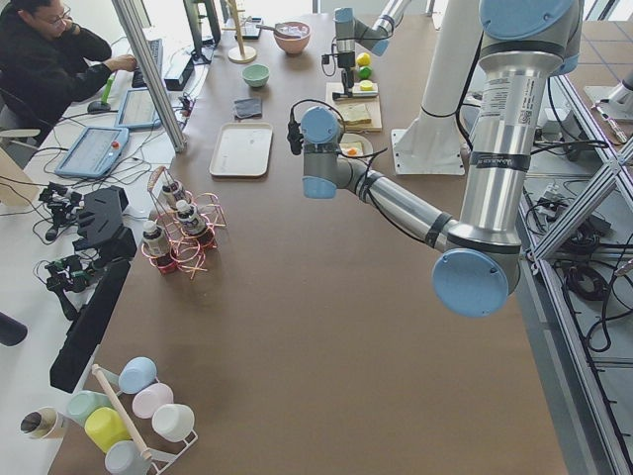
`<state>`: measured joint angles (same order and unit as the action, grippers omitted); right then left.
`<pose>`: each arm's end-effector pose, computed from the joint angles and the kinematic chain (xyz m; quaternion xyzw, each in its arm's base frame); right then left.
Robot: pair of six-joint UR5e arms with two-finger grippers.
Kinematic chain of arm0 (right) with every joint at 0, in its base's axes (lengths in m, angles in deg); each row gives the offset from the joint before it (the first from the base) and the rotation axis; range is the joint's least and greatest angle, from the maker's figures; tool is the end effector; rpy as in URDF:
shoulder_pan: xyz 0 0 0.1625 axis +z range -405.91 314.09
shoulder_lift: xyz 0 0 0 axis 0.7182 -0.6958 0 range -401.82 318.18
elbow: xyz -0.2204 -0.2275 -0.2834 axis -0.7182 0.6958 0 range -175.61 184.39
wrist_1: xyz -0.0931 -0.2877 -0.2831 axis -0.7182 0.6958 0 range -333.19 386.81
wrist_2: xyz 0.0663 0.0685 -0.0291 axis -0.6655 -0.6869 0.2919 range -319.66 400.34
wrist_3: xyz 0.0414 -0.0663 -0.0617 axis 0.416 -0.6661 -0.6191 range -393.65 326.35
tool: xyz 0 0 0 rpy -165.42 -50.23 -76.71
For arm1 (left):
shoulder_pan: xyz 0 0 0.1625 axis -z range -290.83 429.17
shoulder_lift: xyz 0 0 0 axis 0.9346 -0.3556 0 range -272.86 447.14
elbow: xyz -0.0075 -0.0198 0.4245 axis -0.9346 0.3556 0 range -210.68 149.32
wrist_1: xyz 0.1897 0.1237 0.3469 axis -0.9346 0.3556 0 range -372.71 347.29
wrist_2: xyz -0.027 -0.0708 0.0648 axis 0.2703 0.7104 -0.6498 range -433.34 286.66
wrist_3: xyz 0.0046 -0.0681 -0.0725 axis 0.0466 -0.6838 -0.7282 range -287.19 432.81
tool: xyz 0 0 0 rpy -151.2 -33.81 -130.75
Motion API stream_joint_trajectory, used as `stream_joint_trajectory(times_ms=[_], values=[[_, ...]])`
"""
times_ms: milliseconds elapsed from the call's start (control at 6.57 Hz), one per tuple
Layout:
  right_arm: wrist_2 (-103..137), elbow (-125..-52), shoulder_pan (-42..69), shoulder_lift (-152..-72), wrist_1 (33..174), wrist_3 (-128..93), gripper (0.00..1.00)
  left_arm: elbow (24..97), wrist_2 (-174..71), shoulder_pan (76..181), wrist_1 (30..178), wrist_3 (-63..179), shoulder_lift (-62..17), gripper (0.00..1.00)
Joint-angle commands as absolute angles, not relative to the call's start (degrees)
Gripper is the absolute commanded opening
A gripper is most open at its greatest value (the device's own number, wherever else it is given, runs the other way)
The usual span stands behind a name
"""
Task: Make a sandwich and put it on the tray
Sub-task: 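Lower the right gripper to the bread slice while the left arm moves in, then grasp the edge of the bread slice with the right gripper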
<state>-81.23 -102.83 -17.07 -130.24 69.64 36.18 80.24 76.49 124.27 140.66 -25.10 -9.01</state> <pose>-0.3998 -0.3127 0.4045 0.0097 -0.5714 -0.0867 0.8160 0.2154 -0.3912 0.3065 -0.0756 0.7044 -0.0173 0.7055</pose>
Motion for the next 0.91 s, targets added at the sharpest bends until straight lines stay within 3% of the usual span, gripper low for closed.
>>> stream_joint_trajectory(times_ms=[0,457,609,761], values=[[-79.1,-102.7,-18.7,-131.0,69.7,36.2,0.71,80.2,76.4,124.3,140.7,-25.1,-9.0,0.98],[-76.7,-102.3,-20.1,-130.8,70.0,36.2,0.67,80.1,76.5,124.3,140.7,-25.1,-8.9,0.98],[-75.8,-102.2,-20.4,-130.8,70.0,36.2,0.61,80.0,76.4,124.3,140.7,-25.1,-8.9,0.98],[-75.2,-102.2,-20.6,-130.9,70.0,36.2,0.37,80.0,76.4,124.3,140.7,-25.1,-8.9,0.98]])
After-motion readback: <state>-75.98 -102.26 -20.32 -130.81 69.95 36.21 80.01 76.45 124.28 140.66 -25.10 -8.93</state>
